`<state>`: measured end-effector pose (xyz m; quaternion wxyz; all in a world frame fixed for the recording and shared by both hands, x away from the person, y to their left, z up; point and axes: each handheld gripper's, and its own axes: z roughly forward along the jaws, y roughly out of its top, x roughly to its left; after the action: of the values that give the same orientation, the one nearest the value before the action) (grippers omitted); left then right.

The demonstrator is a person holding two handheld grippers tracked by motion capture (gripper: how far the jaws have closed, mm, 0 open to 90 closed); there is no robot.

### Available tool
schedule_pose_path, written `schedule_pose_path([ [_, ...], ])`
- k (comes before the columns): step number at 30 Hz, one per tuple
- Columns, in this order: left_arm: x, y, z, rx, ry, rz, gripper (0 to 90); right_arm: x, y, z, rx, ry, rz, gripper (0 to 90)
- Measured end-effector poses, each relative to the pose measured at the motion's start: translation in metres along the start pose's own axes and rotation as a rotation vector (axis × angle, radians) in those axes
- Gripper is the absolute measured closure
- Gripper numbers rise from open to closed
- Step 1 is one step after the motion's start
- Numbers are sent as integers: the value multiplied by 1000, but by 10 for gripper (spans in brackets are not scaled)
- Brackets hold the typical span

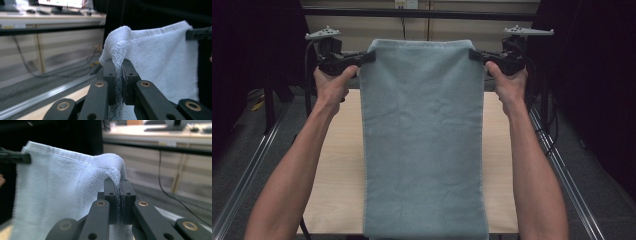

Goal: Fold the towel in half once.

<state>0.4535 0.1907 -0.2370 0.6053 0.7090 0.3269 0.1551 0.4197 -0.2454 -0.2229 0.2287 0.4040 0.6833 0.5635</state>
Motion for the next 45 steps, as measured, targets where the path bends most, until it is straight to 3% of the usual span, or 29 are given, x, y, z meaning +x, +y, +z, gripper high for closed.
schedule_pose_path([
  [4,-15,-23,-13,35,-10,35,844,9,-12,-11,14,24,-16,865],
  [6,-21,-42,-23,47,-33,23,844,16,-27,-20,23,51,-23,865],
  [9,-34,-64,-37,80,-50,41,845,26,-54,-35,50,65,-32,865],
  [13,-54,-92,-59,113,-48,62,846,44,-87,-61,78,70,-47,866],
  [17,-72,-118,-84,104,-93,39,846,65,-113,-91,100,92,-64,866],
  [18,-76,-125,-89,100,-109,17,846,70,-119,-97,111,94,-72,866],
  [21,-82,-139,-94,103,-137,-9,846,79,-133,-106,123,102,-67,866],
  [25,-91,-175,-98,178,-157,-42,846,94,-172,-122,172,113,-46,866],
  [26,-91,-175,-98,178,-157,-42,846,94,-172,-122,172,113,-46,866],
  [27,-93,-193,-98,227,-159,-54,846,97,-191,-125,202,108,-32,865],
  [29,-95,-212,-96,276,-176,-63,846,97,-210,-127,231,113,-5,866],
  [30,-95,-212,-96,276,-176,-63,845,96,-220,-126,246,108,4,865],
  [31,-93,-232,-90,347,-191,-78,845,95,-231,-125,253,116,34,865],
  [33,-90,-249,-83,417,-177,-83,844,93,-251,-120,280,125,74,865],
  [35,-88,-262,-79,460,-188,-94,844,93,-268,-114,333,111,75,865],
  [36,-88,-262,-79,460,-188,-94,844,93,-268,-114,333,111,75,865],
  [37,-88,-276,-74,507,-184,-109,843,92,-282,-109,362,116,107,865],
  [39,-88,-290,-71,547,-173,-106,841,91,-294,-103,412,102,102,865],
  [43,-85,-308,-69,540,-177,-158,839,88,-316,-90,492,98,113,865],
  [45,-85,-306,-70,543,-167,-138,839,88,-321,-86,513,101,112,865],
])
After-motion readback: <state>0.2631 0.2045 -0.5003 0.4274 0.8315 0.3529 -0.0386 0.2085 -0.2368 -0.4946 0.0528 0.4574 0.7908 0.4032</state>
